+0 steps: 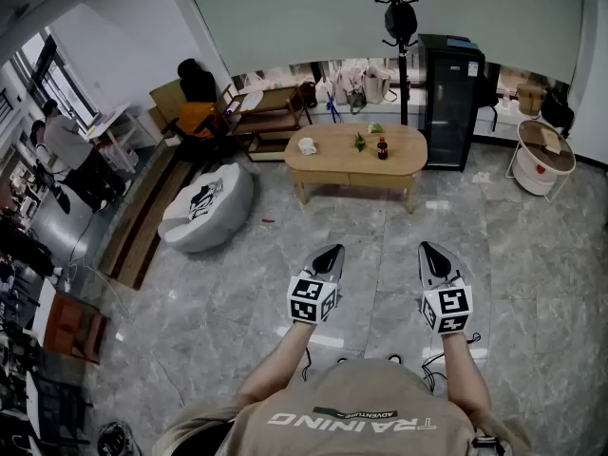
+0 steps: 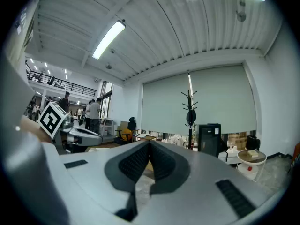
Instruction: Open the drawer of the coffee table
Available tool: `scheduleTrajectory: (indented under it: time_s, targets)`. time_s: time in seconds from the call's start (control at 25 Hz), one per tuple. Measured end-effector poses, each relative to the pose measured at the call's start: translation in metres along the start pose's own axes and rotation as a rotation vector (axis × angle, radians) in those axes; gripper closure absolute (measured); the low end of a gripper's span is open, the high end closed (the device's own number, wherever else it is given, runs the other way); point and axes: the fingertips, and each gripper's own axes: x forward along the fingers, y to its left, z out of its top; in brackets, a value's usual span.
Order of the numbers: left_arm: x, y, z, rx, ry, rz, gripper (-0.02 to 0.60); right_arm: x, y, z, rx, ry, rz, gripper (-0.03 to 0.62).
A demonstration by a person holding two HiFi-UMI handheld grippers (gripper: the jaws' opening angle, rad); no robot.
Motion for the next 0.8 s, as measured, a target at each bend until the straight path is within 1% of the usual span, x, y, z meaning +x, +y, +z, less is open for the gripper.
scheduleTrajectory:
  time_s: [0.28, 0.44, 0.6, 0.8]
  targets:
    - [0.015, -0.007, 0.009, 0.009, -0.017, -0.006, 0.591, 0.005, -0.014, -0.002, -0.030, 0.006, 0.000, 0.591]
    - [0.023, -0.007, 0.011, 0.006, -0.023, -0.003, 0.591, 0.009, -0.020, -0.001, -0.025, -0.025, 0.009, 0.591]
    - [0.027, -0.009, 0.012, -0.003, -0.031, 0.004, 0.591, 0.009, -0.026, -0.011, -0.045, 0.004, 0.024, 0.591]
    - [0.027, -0.011, -0.001, -0.008, -0.009, 0.036, 0.591, 0.009, -0.031, -0.032, 0.011, 0.030, 0.045, 0.592]
